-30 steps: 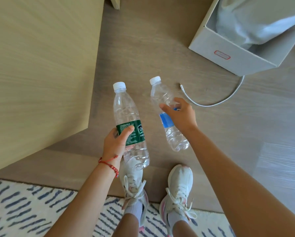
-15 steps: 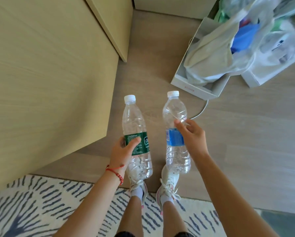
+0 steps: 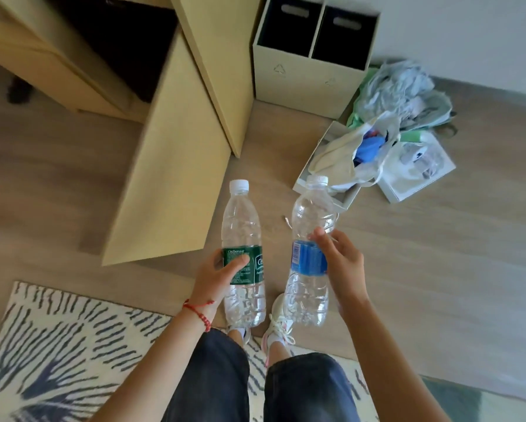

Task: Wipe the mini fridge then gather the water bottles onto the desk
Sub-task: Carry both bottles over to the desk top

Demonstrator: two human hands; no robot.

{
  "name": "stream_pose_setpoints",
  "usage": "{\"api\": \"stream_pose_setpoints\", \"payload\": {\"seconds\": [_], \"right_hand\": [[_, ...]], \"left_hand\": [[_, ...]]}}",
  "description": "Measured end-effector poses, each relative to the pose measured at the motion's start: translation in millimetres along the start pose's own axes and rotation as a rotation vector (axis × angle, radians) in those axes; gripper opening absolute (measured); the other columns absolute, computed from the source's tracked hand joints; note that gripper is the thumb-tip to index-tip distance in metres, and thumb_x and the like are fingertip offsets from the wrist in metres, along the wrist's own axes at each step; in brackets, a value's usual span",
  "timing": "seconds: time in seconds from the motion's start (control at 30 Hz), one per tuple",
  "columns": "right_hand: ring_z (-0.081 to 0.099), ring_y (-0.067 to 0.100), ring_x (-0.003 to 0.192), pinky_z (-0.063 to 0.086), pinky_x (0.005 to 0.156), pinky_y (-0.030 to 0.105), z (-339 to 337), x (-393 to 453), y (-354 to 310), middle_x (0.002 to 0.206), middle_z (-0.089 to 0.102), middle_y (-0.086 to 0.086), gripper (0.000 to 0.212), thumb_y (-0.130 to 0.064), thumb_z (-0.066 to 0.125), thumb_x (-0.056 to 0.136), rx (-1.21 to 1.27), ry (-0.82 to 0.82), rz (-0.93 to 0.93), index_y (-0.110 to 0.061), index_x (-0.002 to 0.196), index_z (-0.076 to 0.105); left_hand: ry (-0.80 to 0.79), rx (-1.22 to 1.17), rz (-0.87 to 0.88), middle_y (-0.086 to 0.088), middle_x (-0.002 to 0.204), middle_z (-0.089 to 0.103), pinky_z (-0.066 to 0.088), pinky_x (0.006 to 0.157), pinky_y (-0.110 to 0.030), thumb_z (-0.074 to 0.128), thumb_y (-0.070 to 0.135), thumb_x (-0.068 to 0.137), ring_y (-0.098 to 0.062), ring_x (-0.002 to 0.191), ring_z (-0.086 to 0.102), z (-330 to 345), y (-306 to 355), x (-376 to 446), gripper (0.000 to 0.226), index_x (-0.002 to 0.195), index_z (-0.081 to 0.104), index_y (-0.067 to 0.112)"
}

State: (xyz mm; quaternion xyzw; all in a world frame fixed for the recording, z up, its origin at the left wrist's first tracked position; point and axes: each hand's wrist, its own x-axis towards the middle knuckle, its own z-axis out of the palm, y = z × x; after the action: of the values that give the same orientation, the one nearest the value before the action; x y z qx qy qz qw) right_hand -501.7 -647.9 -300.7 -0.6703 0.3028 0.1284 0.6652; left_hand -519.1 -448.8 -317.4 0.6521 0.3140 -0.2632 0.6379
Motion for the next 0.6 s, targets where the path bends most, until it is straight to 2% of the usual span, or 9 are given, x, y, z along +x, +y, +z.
{"api": "stream_pose_setpoints", "payload": {"seconds": [0.07, 0.17, 0.3, 0.47, 0.53, 0.6], "right_hand": [[0.055, 0.001, 0.055, 0.043, 0.048, 0.011, -1.9, -18.2, -18.4, 0.067, 0.060, 0.004, 0.054, -0.050, 0.061, 0.072, -0.017, -0.018, -0.048, 0.003, 0.084, 0.057], [0.056, 0.002, 0.056, 0.043, 0.049, 0.012, -3.5, -39.9, -41.1, 0.067, 0.061, 0.004, 0.045, -0.040, 0.062, 0.081, -0.045, -0.041, -0.069, 0.004, 0.086, 0.056], [0.054, 0.007, 0.058, 0.043, 0.049, 0.013, 2.0, -63.6, -65.3, 0.068, 0.059, 0.006, 0.039, -0.040, 0.060, 0.083, -0.097, -0.053, -0.107, 0.000, 0.082, 0.058], [0.050, 0.017, 0.063, 0.044, 0.054, 0.021, 32.5, -92.9, -89.4, 0.070, 0.050, 0.017, 0.050, -0.039, 0.060, 0.084, -0.148, -0.171, -0.163, 0.010, 0.084, 0.052], [0.055, 0.012, 0.060, 0.046, 0.052, 0.018, 51.2, -105.9, -97.4, 0.068, 0.054, 0.021, 0.041, -0.036, 0.059, 0.086, -0.181, -0.229, -0.175, 0.004, 0.081, 0.057], [0.061, 0.002, 0.056, 0.047, 0.049, 0.012, 71.8, -118.8, -102.4, 0.068, 0.064, 0.005, 0.026, -0.035, 0.060, 0.086, -0.209, -0.276, -0.183, -0.010, 0.078, 0.063]], "left_hand": [[0.007, -0.021, 0.022, -0.008, 0.088, 0.070, 0.054, 0.060, -0.021, 0.072, 0.044, 0.050, -0.019, 0.079, 0.068, -3.5, 11.3, -23.7, 0.052, 0.092, 0.063, 0.016], [0.025, -0.031, 0.062, -0.012, 0.094, 0.070, 0.055, 0.078, -0.038, 0.070, 0.051, 0.048, -0.028, 0.088, 0.067, -10.1, 23.7, -56.9, 0.058, 0.094, 0.063, 0.016], [0.064, -0.118, 0.078, -0.020, 0.102, 0.068, 0.052, 0.087, -0.052, 0.070, 0.049, 0.047, -0.033, 0.095, 0.066, -21.3, 35.1, -98.9, 0.062, 0.097, 0.063, 0.013], [0.139, -0.206, 0.104, -0.017, 0.101, 0.069, 0.052, 0.087, -0.050, 0.072, 0.046, 0.050, -0.030, 0.094, 0.066, -52.2, 42.0, -145.4, 0.052, 0.093, 0.063, 0.018], [0.164, -0.219, 0.122, -0.019, 0.104, 0.068, 0.052, 0.086, -0.048, 0.071, 0.046, 0.050, -0.028, 0.093, 0.066, -73.4, 42.8, -158.9, 0.052, 0.092, 0.061, 0.018], [0.189, -0.229, 0.135, -0.017, 0.102, 0.068, 0.053, 0.086, -0.046, 0.069, 0.049, 0.048, -0.027, 0.092, 0.066, -98.0, 40.2, -169.2, 0.055, 0.092, 0.060, 0.019]]}}
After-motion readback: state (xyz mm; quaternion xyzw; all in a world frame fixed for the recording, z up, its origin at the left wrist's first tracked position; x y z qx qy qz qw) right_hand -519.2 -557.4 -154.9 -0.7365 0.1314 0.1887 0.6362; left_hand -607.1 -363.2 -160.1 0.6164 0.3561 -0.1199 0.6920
